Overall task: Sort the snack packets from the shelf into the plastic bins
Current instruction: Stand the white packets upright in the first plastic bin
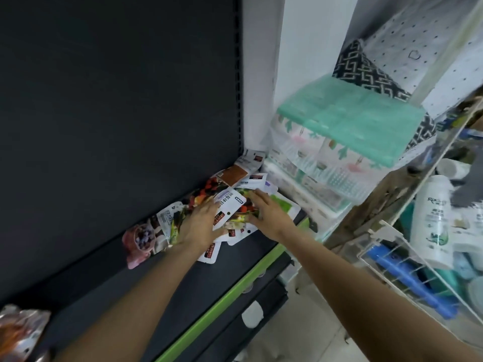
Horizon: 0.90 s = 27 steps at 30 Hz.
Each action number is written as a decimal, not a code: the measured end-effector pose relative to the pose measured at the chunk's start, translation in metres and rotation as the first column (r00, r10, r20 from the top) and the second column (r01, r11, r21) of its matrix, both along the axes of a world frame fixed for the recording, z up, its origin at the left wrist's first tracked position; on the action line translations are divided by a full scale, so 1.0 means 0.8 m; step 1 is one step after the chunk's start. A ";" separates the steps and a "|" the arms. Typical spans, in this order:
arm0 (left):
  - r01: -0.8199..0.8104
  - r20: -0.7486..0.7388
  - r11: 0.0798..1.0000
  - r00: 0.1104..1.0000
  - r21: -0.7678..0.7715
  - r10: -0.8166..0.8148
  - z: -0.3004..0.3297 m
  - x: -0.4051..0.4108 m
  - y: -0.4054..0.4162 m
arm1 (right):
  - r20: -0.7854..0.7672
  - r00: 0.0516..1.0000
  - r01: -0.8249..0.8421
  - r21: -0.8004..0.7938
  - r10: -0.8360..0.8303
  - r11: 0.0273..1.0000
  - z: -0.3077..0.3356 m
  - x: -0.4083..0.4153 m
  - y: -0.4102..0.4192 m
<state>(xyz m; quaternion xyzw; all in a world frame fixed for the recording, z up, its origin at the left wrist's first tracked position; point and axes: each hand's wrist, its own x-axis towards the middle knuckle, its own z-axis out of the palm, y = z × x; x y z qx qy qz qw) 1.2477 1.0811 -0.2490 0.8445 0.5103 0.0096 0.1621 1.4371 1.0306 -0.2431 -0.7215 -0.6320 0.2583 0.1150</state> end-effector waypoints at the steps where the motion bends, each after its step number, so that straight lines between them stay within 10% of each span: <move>1: -0.004 0.008 1.000 1.000 -0.005 0.004 0.002 -0.002 -0.002 | 0.007 1.000 -0.015 -0.021 0.015 1.000 -0.003 0.003 0.003; 16: -0.544 0.325 0.801 0.827 0.249 0.459 0.035 -0.037 -0.024 | 0.199 0.955 -0.247 0.120 0.220 0.962 0.015 0.030 0.075; 21: -0.587 0.348 0.763 0.798 0.270 0.492 0.033 -0.033 -0.027 | 0.305 0.900 -0.295 -0.103 0.312 0.950 0.009 0.013 0.108; 27: -0.569 0.435 0.801 0.779 0.187 0.452 0.028 -0.032 -0.058 | 0.319 0.868 -0.401 0.000 0.380 0.916 0.007 -0.002 0.050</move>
